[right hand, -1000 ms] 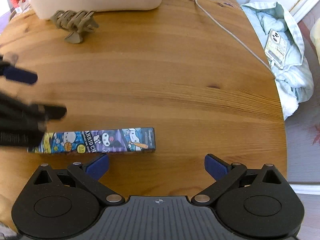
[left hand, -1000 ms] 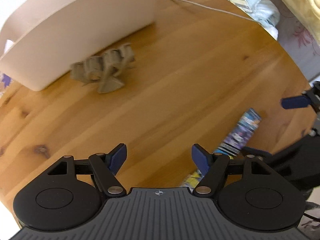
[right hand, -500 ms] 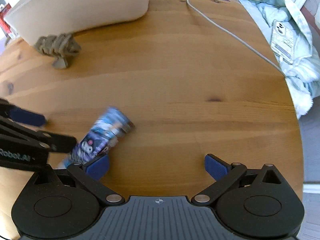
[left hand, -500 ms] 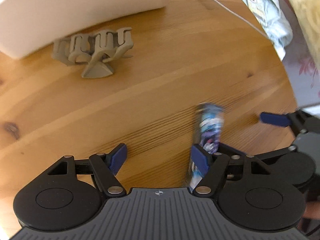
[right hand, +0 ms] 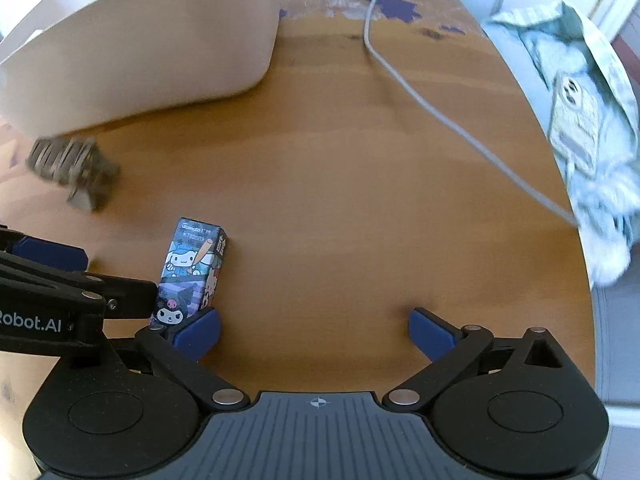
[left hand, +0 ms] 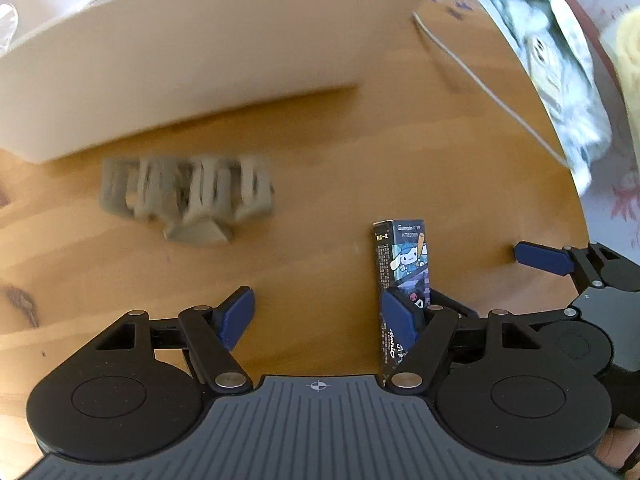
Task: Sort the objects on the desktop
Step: 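Grasp the beige claw clip with left tool while right grasps blue cartoon box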
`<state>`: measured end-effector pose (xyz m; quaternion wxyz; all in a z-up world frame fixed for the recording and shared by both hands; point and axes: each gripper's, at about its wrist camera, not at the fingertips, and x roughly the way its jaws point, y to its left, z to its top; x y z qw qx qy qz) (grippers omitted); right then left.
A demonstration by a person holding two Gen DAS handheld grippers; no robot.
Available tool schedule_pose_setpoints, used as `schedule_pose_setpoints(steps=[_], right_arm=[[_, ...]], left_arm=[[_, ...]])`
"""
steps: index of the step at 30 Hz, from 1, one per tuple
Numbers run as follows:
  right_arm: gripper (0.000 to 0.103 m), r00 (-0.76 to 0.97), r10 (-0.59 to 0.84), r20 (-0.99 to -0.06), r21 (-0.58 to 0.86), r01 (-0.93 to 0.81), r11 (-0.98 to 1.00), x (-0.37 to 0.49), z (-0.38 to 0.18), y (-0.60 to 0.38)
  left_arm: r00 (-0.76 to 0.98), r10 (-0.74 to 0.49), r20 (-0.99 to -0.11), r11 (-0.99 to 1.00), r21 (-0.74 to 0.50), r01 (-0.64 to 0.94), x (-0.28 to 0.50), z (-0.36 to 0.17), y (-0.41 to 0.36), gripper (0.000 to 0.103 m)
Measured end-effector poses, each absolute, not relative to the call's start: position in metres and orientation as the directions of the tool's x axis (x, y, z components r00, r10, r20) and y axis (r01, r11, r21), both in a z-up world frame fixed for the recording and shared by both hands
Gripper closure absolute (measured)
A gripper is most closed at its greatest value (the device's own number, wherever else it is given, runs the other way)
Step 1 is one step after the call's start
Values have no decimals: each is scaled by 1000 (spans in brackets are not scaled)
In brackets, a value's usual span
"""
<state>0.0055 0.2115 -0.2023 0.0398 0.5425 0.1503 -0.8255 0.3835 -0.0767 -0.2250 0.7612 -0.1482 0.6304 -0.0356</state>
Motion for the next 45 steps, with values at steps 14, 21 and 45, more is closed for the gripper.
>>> schedule_pose_setpoints(steps=[14,21,45], right_arm=[[0,-432,56,-900,-176,244,-953,-20,-191,213],[0,-405,-24,-914,-86,249,-965,2,-185,210],[0,-384,-42,-922,-84,305,-949,10,-202,176]], left_arm=[[303,-140,-942,931,-230,-284,371,-200,-44,31],[366,-54,-929,999,-51,17,355,-183,-13,30],[311,-66,-948,675,187,714,377,-200,-50,29]])
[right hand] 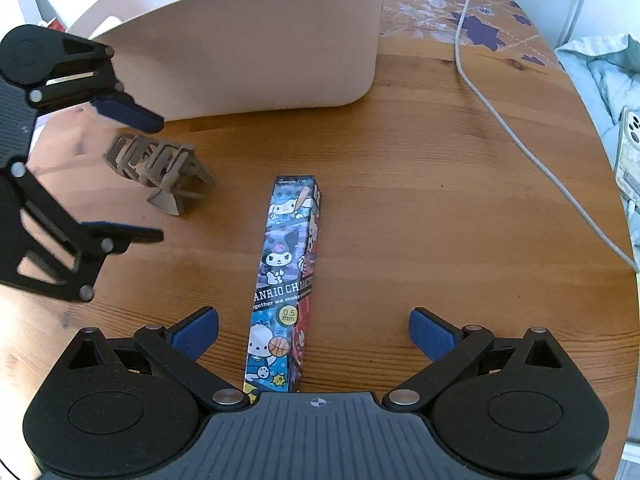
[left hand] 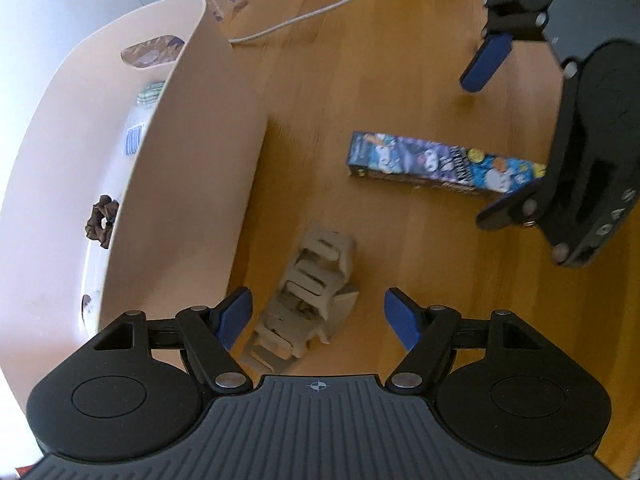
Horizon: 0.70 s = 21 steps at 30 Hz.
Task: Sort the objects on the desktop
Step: 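Grasp the beige claw clip with left tool while right grasps blue cartoon box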
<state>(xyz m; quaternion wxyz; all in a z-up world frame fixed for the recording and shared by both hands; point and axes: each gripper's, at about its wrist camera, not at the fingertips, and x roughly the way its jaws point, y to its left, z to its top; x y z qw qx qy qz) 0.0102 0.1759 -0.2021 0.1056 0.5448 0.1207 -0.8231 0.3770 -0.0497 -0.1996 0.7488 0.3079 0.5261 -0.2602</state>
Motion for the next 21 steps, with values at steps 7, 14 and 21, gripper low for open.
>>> schedule_pose_setpoints(steps=[7,14,21], right_arm=[[4,-409,-21,-912,-122,320,-940,10,-205,174],[26,-457,-4,-889,-177,353,-919,17,-203,172],[82,-485,-14,-874,-186,362,-913,21,-195,181]], left_arm=[[264,-101,-959,715,114,690,385,-207,-35,31],[206,-161,-965,775,6,632,397,-204,-23,64],[238,-150,-960,810,19,586,395,-196,-18,71]])
